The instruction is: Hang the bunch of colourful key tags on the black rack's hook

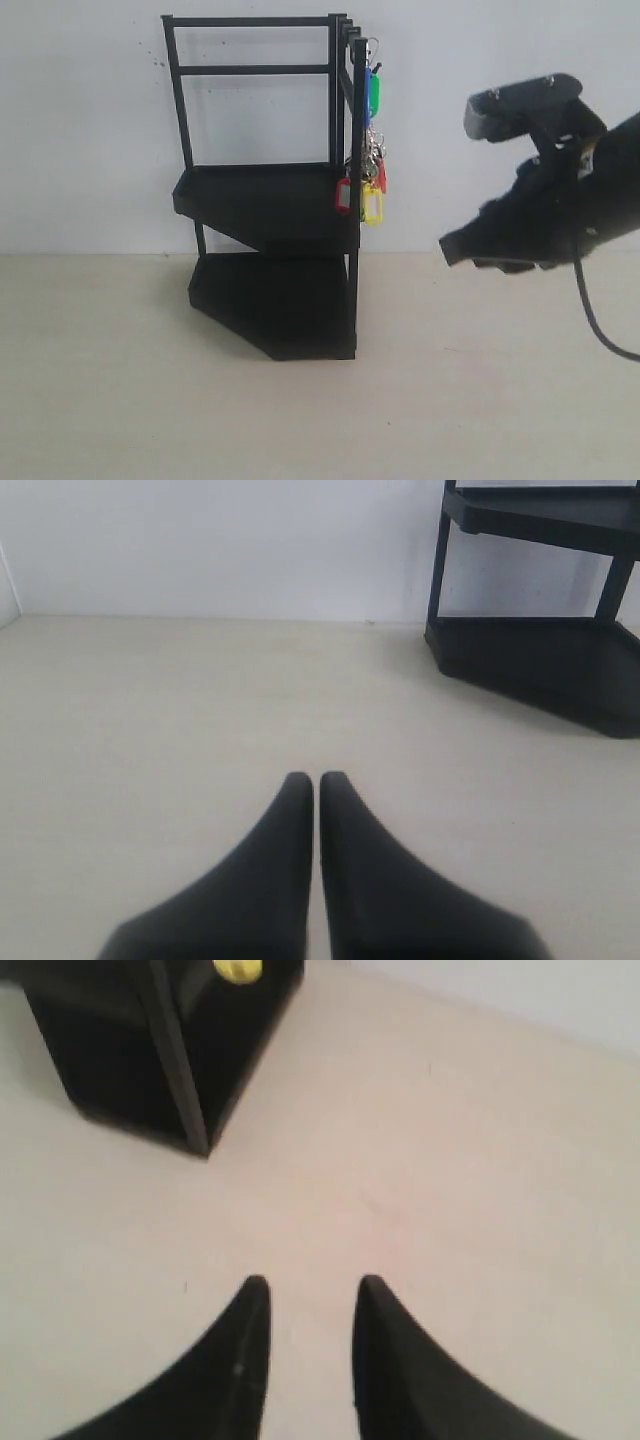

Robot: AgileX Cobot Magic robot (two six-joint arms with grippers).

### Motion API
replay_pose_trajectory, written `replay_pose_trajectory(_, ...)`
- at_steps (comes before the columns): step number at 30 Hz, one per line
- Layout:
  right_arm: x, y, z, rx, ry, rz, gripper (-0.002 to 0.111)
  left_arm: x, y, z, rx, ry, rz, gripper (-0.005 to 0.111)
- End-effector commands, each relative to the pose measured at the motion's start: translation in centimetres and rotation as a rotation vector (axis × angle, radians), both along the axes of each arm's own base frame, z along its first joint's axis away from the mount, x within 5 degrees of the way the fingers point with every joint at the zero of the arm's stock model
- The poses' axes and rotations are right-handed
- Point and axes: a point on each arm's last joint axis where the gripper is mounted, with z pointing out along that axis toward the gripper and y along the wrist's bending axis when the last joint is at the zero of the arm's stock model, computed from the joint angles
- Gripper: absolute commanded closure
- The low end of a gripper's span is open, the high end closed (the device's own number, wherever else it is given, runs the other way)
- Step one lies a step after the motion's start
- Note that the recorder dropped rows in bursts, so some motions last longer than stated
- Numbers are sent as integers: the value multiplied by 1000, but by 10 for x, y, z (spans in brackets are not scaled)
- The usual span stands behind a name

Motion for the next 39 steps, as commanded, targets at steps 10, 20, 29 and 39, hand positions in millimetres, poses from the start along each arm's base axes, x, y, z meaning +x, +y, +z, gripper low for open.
replay_pose_trajectory(10, -58, -27, -35, -215, 655, -154, 108, 0, 0, 1, -3, -1, 2, 102)
replay_pose_trajectory(20, -55, -26, -35, -200, 627, -151, 108, 0, 0, 1, -3, -1, 2, 102)
replay_pose_trajectory(29, -45, -22, -28, -137, 470, -115, 108, 0, 0, 1, -3, -1, 2, 102)
replay_pose_trajectory(39, -56, -24, -11, 93, 207, -180, 108, 0, 0, 1, -3, -1, 2, 102)
